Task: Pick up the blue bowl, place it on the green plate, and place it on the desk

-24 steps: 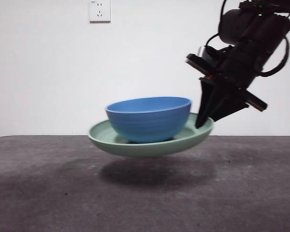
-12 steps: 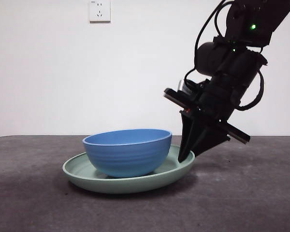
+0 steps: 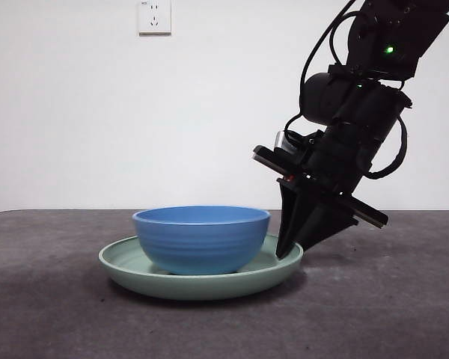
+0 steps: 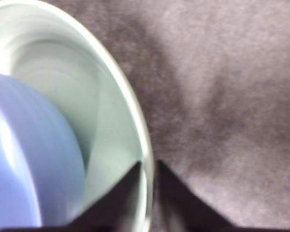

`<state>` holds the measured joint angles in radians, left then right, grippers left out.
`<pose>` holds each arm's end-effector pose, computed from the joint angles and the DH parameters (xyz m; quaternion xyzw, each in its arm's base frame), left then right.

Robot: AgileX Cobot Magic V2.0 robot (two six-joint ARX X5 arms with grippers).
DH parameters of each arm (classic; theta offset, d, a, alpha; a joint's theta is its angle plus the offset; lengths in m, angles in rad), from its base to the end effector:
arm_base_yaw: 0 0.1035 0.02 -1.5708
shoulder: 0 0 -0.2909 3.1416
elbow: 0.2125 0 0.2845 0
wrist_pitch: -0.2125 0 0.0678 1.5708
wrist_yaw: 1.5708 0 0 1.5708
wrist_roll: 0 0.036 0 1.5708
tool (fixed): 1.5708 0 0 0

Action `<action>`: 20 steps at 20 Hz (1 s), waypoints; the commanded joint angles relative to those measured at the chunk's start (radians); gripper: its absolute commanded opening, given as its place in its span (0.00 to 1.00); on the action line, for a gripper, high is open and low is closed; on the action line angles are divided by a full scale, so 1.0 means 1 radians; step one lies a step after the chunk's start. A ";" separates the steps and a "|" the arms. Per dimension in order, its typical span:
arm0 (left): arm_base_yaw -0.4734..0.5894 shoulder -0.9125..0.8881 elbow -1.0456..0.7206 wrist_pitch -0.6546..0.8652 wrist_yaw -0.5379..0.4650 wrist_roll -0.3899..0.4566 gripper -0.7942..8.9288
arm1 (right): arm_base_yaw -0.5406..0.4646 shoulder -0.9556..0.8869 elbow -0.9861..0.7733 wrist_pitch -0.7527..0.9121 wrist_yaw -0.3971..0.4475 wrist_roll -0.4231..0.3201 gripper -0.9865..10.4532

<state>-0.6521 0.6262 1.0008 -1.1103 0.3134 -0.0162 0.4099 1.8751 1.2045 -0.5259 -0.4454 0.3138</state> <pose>0.0702 -0.0676 0.3631 0.0539 0.3580 -0.4303 0.8269 0.3598 0.1732 0.1619 0.1274 0.6097 0.2505 0.7411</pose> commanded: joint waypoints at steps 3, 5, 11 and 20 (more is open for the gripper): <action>-0.006 0.005 0.010 0.004 0.006 0.004 0.66 | -0.021 -0.045 0.027 -0.014 0.002 -0.027 0.38; -0.006 0.005 0.010 0.003 0.006 0.004 0.66 | -0.035 -0.092 0.030 -0.040 0.027 -0.046 0.38; -0.006 0.005 0.010 0.003 0.006 0.004 0.66 | -0.077 -0.361 0.032 -0.203 0.178 -0.102 0.51; -0.006 0.005 0.010 0.012 0.006 0.002 0.66 | -0.033 -0.808 0.032 -0.573 0.351 -0.210 0.53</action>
<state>-0.6521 0.6262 1.0008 -1.1099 0.3134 -0.0162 0.3717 1.0622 1.2167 -1.1011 -0.1013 0.1253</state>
